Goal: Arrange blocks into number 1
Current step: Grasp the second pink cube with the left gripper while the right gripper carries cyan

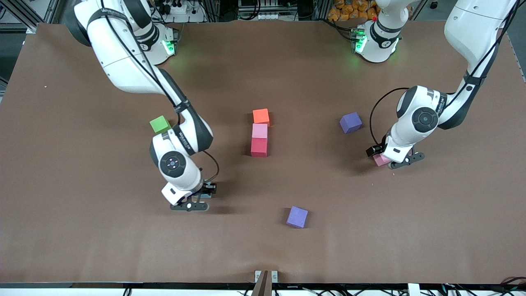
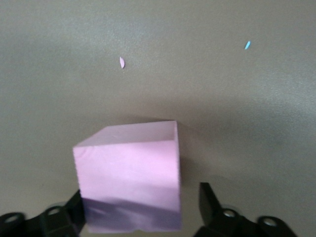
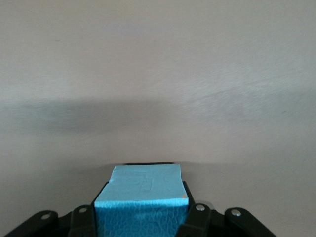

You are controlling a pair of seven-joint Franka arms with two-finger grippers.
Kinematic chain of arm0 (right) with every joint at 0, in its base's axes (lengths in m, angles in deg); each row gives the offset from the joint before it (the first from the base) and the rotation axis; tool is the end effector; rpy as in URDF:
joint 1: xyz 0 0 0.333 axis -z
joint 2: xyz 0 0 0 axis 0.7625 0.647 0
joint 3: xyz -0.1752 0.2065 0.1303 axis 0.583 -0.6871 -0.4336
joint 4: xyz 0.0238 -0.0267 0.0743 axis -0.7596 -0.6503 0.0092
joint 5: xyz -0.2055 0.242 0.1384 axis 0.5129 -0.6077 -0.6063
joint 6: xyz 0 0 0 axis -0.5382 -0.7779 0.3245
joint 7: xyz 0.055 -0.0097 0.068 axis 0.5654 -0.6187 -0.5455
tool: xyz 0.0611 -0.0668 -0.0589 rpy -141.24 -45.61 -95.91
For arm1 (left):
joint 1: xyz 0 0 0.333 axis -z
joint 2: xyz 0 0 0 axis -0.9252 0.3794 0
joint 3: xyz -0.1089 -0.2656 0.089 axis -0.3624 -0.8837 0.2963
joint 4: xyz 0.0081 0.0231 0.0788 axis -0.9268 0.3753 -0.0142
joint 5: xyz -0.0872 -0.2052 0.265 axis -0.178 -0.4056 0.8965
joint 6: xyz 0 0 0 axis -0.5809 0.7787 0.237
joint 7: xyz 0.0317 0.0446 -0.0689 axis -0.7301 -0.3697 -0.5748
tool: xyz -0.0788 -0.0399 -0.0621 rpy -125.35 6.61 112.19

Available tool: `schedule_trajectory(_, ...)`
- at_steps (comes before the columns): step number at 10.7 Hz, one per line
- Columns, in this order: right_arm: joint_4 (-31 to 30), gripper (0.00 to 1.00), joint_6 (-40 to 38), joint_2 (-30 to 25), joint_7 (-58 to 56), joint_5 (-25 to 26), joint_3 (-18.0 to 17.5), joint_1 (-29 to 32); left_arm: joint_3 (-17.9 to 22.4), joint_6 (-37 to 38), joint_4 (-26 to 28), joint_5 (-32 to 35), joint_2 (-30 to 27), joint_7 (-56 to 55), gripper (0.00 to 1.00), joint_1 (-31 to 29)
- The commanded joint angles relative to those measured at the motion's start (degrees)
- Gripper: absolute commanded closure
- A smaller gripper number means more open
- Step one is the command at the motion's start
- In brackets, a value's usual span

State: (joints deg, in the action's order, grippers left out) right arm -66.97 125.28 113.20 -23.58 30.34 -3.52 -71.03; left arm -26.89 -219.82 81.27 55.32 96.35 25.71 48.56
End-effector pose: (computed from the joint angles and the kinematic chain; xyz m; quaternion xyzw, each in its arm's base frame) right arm 0.6295 0.2838 0.2259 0.9993 -0.0209 0.0296 0.0074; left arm 0.5024 -0.0660 0.2219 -0.9891 -0.1424 0.0273 0.0271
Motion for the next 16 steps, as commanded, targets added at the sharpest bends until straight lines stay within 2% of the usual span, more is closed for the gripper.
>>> schedule_trajectory(1,0.9,0.97,-0.3,-0.4,6.0,-0.4,-0.1,-2.3,-0.5,-0.1,-0.8,-0.6,0.1,3.3,1.00,-1.1)
schedule_trajectory(3,1.7,0.97,-0.4,-0.4,9.4,-3.3,0.0,-4.8,-0.5,0.4,-1.6,-0.6,-0.1,3.2,1.00,-1.0)
schedule_trajectory(5,2.4,0.97,-0.6,-0.4,14.3,-3.6,0.0,-7.2,-0.7,0.6,-1.7,-0.5,-1.6,2.6,1.00,-0.6)
schedule_trajectory(7,2.5,0.97,-0.5,-0.4,16.8,-3.7,0.0,-8.5,-1.9,4.5,-2.9,-0.7,-3.5,2.5,1.00,-0.4)
schedule_trajectory(10,2.7,0.97,-1.7,-0.3,20.8,-3.7,0.0,-10.7,-7.3,9.1,-5.9,-1.2,-4.1,0.2,1.00,-0.5)
schedule_trajectory(13,3.1,0.97,-2.0,-0.3,21.9,-3.7,0.0,-12.0,-11.2,9.2,-5.4,-1.2,-4.2,-1.2,1.00,-0.7)
schedule_trajectory(16,3.9,0.97,-2.0,-0.2,22.6,-3.8,0.0,-13.5,-12.5,9.6,-5.3,-1.1,-4.3,-0.6,1.00,-0.5)
